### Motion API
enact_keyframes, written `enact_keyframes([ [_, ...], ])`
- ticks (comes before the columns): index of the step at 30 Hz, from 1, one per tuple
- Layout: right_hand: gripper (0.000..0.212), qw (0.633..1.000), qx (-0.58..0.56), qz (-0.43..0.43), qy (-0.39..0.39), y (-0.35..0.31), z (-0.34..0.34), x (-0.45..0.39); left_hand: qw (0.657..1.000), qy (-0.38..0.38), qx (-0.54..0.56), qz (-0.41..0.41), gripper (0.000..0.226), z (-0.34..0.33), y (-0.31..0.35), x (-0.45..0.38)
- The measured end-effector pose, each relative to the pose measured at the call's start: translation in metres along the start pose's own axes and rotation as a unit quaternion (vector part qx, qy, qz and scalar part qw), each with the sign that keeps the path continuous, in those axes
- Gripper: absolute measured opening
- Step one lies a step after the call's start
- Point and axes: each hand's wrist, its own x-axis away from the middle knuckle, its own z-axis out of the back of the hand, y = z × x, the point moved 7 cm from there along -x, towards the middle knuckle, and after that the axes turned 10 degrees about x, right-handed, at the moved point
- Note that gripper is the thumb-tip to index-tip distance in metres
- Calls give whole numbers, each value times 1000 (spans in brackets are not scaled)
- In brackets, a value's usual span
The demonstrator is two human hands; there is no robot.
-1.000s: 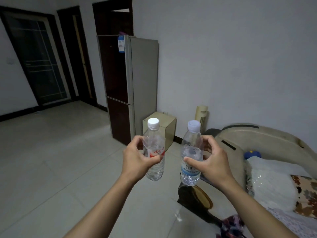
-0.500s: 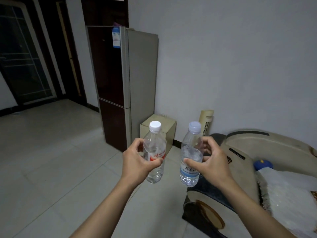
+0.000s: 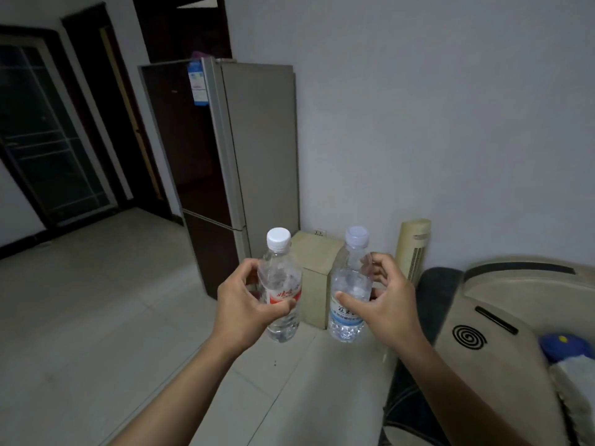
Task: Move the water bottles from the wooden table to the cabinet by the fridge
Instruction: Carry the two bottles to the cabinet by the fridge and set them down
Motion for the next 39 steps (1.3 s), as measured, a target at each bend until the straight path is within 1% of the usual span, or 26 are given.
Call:
enact_keyframes([
  [3, 71, 1000, 1, -9, -7, 17, -11, -33, 1000, 7, 15, 16, 56, -8, -25, -35],
  [7, 69, 1000, 14, -14, -11, 38, -33, -81, 999, -11, 27, 30, 57, -24, -56, -83],
  [11, 63, 1000, 20, -10, -1, 53, -58, -132, 998, -30, 42, 28, 58, -34, -90, -138],
  [16, 65, 998, 63, 7, 9, 56, -93, -204, 997, -33, 65, 40, 57, -31, -128, -227],
  [18, 66, 996, 81, 20, 20, 56, -106, -235, 996, -41, 71, 42, 55, -28, -142, -265],
  [21, 61, 995, 89, 22, 46, 69, -126, -272, 995, -48, 80, 31, 54, -27, -162, -312],
  [25, 58, 996, 78, -6, 37, 95, -155, -313, 994, -31, 94, 46, 52, -35, -196, -347],
  [29, 60, 996, 82, -24, 23, 129, -183, -359, 994, -44, 81, 64, 52, -55, -230, -390],
  [35, 62, 997, 63, -42, 24, 200, -202, -440, 994, -33, 51, 88, 49, -94, -275, -469],
  [39, 64, 996, 57, -62, 14, 239, -214, -501, 993, -44, 38, 105, 50, -116, -293, -523],
])
